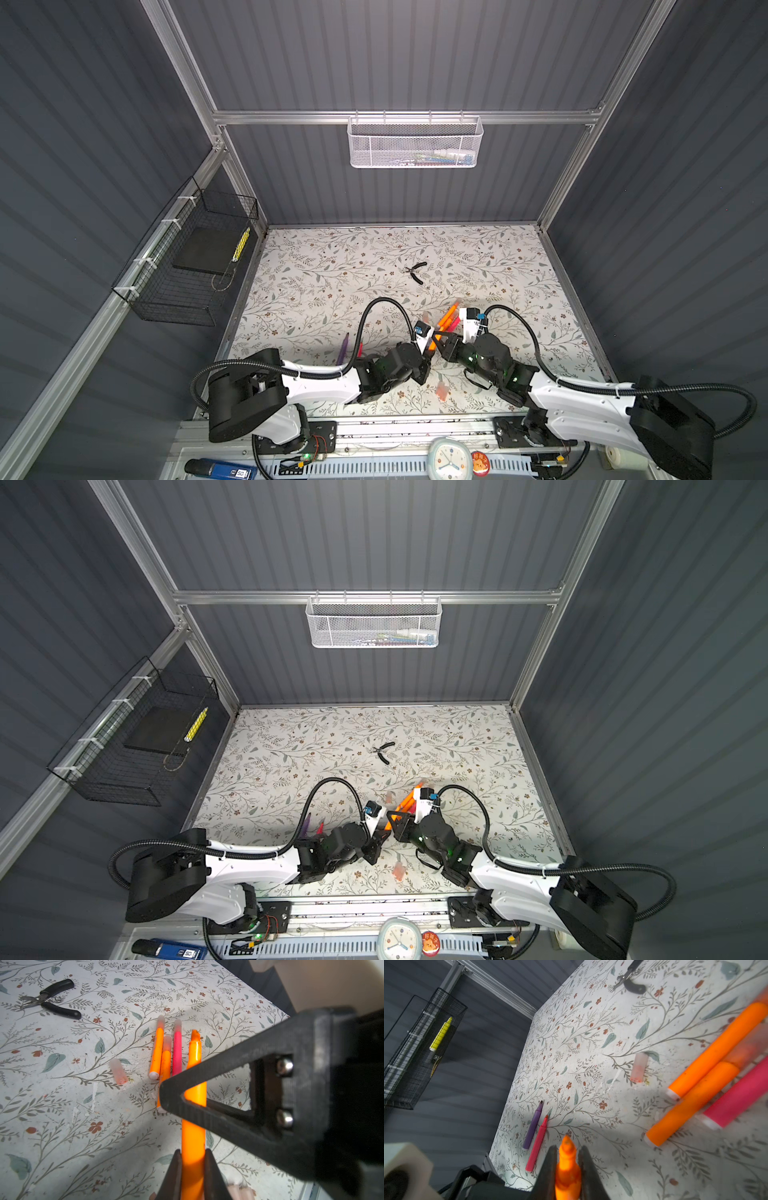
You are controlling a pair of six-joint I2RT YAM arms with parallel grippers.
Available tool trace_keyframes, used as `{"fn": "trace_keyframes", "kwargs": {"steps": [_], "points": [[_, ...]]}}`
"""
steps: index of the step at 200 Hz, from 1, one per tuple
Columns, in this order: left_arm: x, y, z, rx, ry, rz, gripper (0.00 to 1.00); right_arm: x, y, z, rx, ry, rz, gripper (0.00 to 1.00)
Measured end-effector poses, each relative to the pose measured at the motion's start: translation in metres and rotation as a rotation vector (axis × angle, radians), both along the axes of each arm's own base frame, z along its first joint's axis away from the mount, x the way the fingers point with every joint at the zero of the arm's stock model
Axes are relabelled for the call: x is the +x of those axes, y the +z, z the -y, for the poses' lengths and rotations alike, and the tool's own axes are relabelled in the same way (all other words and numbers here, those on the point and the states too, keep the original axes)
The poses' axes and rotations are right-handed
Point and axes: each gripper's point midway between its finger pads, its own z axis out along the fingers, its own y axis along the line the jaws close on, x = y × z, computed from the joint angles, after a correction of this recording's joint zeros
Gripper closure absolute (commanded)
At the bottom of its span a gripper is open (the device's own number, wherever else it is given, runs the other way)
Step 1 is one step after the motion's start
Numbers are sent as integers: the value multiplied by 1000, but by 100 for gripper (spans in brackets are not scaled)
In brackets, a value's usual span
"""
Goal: Insert the pens into the pen caps
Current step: 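Lift the orange highlighter tip-up with the left gripper while the right gripper approaches, then move the right gripper to the translucent pink cap and grasp it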
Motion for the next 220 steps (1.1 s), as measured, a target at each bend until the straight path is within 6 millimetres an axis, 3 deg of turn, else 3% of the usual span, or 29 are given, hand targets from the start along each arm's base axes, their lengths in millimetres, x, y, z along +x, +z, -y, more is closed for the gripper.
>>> {"fn": "trace_keyframes", "kwargs": {"steps": [26, 61, 108, 136, 149, 167, 183, 200, 220], "points": [[0, 1, 0, -2, 0, 2, 75, 0, 1, 0, 9, -3, -4, 97], [-1, 1, 1, -5, -6, 3, 69, -3, 10, -7, 49, 12, 8, 100], [2, -1, -2, 9, 6, 4, 77, -5, 10, -15, 68, 24, 10, 100], [3, -5, -6, 26, 21, 4, 91, -5, 8, -17, 66, 27, 6, 99], [4, -6, -7, 32, 29, 3, 100, -4, 6, -19, 62, 27, 0, 90], [5, -5, -8, 30, 36, 4, 100, -4, 8, -20, 72, 26, 1, 59], [4, 0, -9, 13, 47, -9, 100, -4, 12, -22, 90, 27, 11, 39], [4, 7, -15, 9, 81, -49, 100, -4, 20, -20, 97, 23, 33, 27], [6, 31, -17, 5, 129, -123, 100, -3, 36, -14, 94, 2, 61, 23]]}}
